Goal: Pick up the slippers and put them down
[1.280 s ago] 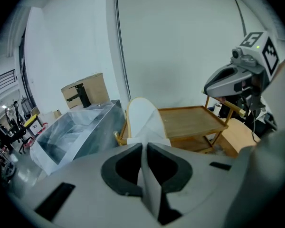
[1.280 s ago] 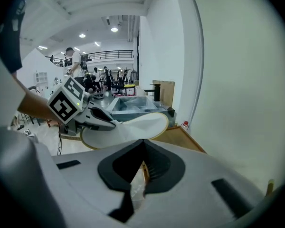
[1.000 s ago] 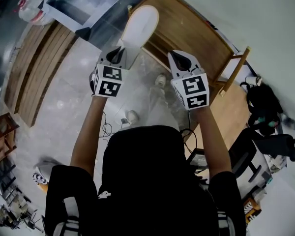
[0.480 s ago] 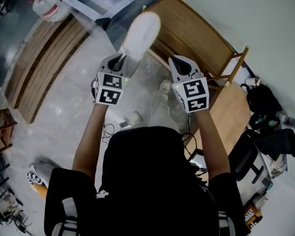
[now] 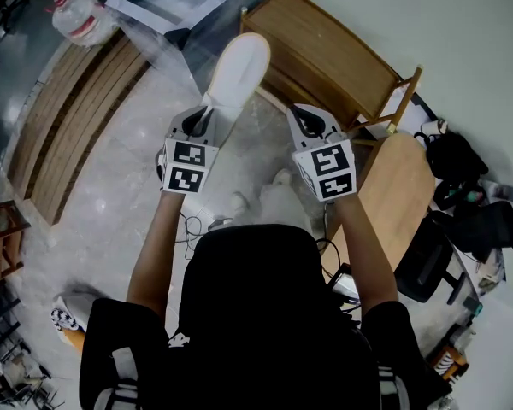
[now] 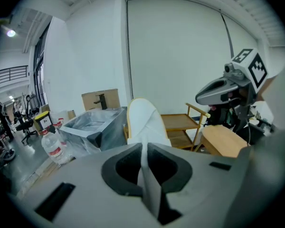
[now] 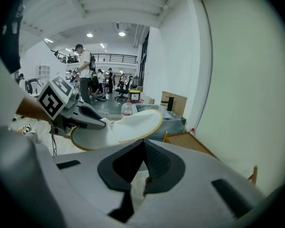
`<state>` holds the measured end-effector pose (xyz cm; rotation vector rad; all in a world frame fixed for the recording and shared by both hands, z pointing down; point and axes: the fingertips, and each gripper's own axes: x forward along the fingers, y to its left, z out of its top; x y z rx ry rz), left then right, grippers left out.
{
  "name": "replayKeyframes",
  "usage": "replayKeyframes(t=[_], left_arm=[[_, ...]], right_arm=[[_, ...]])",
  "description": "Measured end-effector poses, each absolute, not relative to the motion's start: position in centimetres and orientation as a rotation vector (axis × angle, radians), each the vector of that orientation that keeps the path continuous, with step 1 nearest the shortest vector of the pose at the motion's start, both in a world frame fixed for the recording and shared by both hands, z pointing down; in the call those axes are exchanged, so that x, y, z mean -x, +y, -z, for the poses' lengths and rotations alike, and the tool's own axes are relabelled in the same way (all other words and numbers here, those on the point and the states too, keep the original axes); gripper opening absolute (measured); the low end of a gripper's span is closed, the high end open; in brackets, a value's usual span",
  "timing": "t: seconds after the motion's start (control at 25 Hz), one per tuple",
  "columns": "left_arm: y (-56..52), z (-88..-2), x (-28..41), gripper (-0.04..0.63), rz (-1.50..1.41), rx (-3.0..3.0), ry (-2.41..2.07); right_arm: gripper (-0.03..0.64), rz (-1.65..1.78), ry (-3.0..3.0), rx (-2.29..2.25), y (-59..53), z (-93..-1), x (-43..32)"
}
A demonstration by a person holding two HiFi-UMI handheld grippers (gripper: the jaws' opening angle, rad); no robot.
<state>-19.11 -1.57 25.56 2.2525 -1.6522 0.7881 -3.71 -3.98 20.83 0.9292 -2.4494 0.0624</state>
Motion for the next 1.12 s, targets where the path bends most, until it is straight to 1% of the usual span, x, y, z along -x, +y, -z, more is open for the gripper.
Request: replayKeyframes(t=[0.32,0.72,1.12], left_arm=[[-1.8,-25.7,17.5,0.028,-0.780,-2.257,-1.656],[-1.5,-26.5,14.0,0.028,-0.756,-2.191,-1.653],[0.4,-31.6,10.4,0.028,-0.772,-2.150,-1.613]], right_arm=[[-0.011,-0.089,-2.438,-0.934,-3.9,-21.8,2.2],[-0.011,-0.159,-2.469,-0.942,-3.2,-21.9,-1.8],[-0.011,-0.237,-2.452,-0.921,-1.4,-26.7,-5.2]])
